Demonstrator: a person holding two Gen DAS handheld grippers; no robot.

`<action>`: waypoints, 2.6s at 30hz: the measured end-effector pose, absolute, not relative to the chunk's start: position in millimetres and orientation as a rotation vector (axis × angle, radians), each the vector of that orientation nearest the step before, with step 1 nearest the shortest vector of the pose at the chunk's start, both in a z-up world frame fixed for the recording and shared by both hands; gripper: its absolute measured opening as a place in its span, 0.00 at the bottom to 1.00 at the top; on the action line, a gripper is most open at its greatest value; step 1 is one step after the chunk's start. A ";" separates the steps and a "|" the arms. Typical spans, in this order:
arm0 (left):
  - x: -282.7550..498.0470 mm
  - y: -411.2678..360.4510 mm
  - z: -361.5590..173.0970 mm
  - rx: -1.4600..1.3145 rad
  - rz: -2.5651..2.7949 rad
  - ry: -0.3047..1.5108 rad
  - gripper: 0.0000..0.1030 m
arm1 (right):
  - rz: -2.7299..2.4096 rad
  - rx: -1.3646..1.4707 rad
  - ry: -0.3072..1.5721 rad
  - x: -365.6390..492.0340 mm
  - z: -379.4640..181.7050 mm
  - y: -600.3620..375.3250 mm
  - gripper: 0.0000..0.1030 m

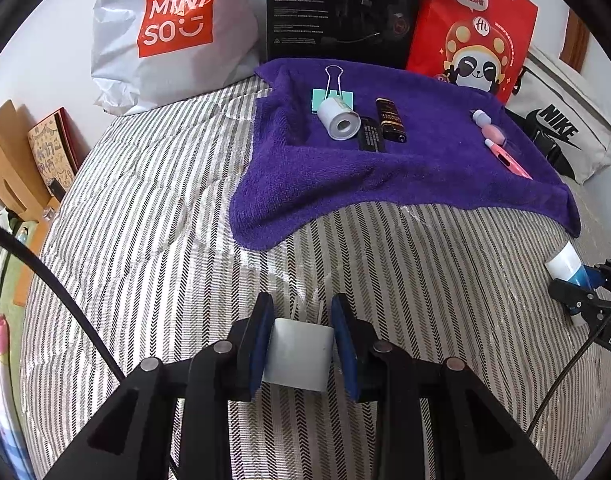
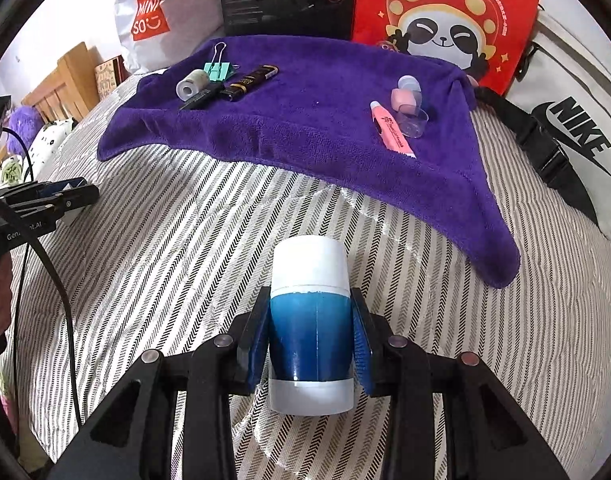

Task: Organize rigid objects
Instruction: 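Carry the charger onto the towel beside the black stick with the left tool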

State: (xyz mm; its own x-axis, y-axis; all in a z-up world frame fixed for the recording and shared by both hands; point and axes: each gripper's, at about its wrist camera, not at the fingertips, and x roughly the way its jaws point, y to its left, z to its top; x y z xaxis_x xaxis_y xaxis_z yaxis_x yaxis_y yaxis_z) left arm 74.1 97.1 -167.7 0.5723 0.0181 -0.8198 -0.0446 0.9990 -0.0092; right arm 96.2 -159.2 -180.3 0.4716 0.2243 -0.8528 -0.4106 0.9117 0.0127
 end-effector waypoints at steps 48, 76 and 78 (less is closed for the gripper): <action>200.1 37.6 -114.8 -0.040 -0.177 0.967 0.27 | 0.408 -0.023 0.940 147.0 -128.7 -212.7 0.35; 228.4 6.3 -152.6 0.092 -0.174 1.038 0.29 | 0.418 0.027 0.978 149.4 -138.6 -223.6 0.35; 228.4 4.5 -152.1 0.092 -0.181 1.050 0.35 | 0.416 0.033 0.974 148.2 -137.6 -225.6 0.35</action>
State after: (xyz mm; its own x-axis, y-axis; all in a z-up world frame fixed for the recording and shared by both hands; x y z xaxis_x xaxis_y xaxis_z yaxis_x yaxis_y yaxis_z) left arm 228.4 4.5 -152.1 0.4847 -0.1044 -0.8684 0.1925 0.9812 -0.0105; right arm 148.2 -225.6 -137.6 0.4892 0.3570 -0.7957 -0.3279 0.9207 0.2116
